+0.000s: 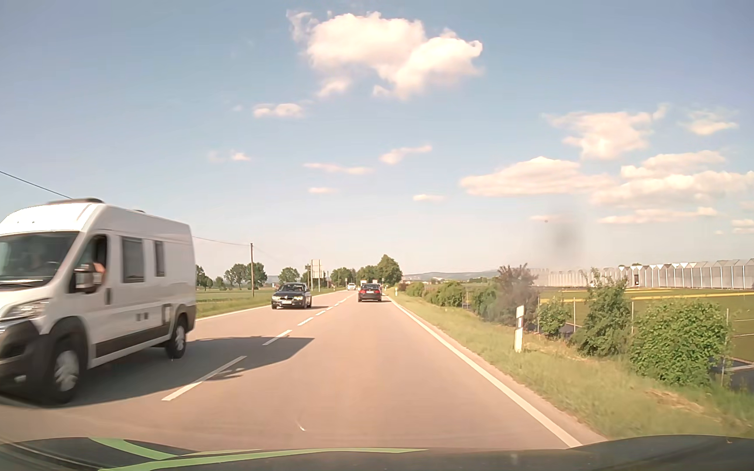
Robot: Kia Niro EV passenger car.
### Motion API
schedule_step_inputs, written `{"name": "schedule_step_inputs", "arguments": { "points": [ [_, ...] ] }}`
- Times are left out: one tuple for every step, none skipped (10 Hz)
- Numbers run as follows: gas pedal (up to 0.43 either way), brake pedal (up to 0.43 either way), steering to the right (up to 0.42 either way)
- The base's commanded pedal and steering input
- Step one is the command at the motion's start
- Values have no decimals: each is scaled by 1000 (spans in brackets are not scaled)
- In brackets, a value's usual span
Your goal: Follow the waypoints while adhering to traffic rules and regulations
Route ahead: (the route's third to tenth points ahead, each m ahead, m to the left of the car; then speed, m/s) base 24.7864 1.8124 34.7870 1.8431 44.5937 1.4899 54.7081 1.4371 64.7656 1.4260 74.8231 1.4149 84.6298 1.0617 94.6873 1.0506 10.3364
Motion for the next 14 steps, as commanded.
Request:
{"name": "schedule_step_inputs", "arguments": {
  "points": [
    [79, 0, 0],
    [79, 0, 0],
    [79, 0, 0],
    [79, 0, 0],
    [79, 0, -1],
    [79, 0, 0],
    [79, 0, -1],
    [79, 0, -1],
    [79, 0, -1],
    [79, 0, -1],
    [79, 0, -1],
    [79, 0, -1],
    [87, 0, -1],
    [87, 0, -1]
  ]
}}
